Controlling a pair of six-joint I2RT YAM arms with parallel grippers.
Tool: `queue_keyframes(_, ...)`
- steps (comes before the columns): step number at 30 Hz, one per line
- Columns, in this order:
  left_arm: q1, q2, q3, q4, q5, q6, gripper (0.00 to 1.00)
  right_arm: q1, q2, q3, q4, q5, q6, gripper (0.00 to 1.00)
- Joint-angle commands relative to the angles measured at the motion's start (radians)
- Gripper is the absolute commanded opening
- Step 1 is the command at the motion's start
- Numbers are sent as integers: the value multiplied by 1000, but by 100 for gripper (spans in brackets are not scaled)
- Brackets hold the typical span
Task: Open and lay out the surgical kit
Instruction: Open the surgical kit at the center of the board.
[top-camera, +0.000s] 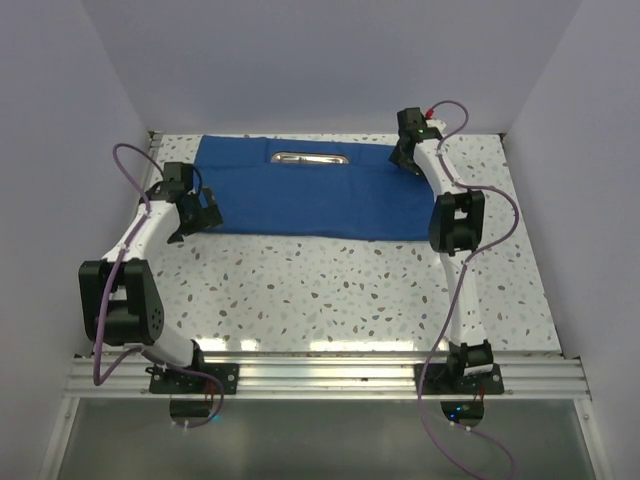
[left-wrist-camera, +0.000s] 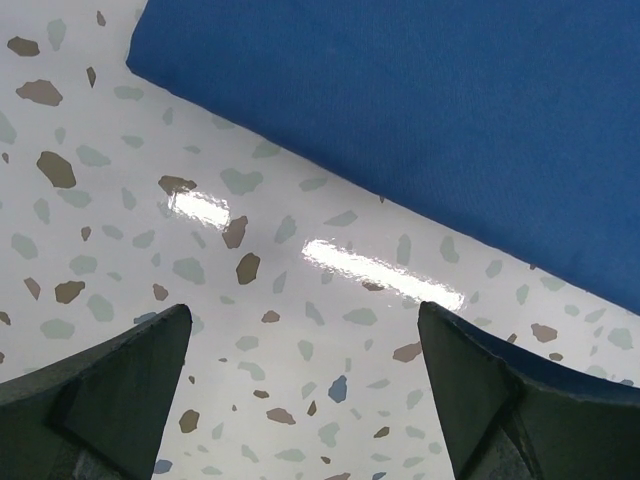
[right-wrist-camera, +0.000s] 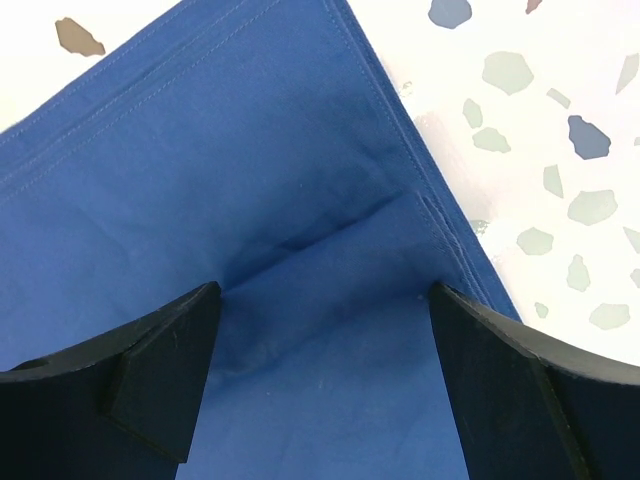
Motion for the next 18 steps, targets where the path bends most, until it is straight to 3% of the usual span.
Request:
queue_keyframes(1,4,13,18,41,16,26,100,-10,16,60,12,53,54,88)
queue_keyframes(7,2,24,28,41,32,25,100,-9,11,36,35,113,62,89)
queue_keyframes(8,4,24,27,41,32,26,100,-9,9,34,42,115,55,86)
queue_keyframes(10,4,23,22,41,33,26,100,-13,16,49,47,106,63,73)
queue_keyframes(11,4,18,19,41,35,26,100,-16,19,54,44,98,69,52)
queue_keyframes(14,2,12,16,41,39,25,100,-24,23,54,26,79,86,28)
queue_keyframes(17,2,9,16,42,45,26,100,-27,23,43,7,72,82,20)
queue_keyframes(18,4,9,16,39,47,26,100,-32,20,39,0,67,80,11)
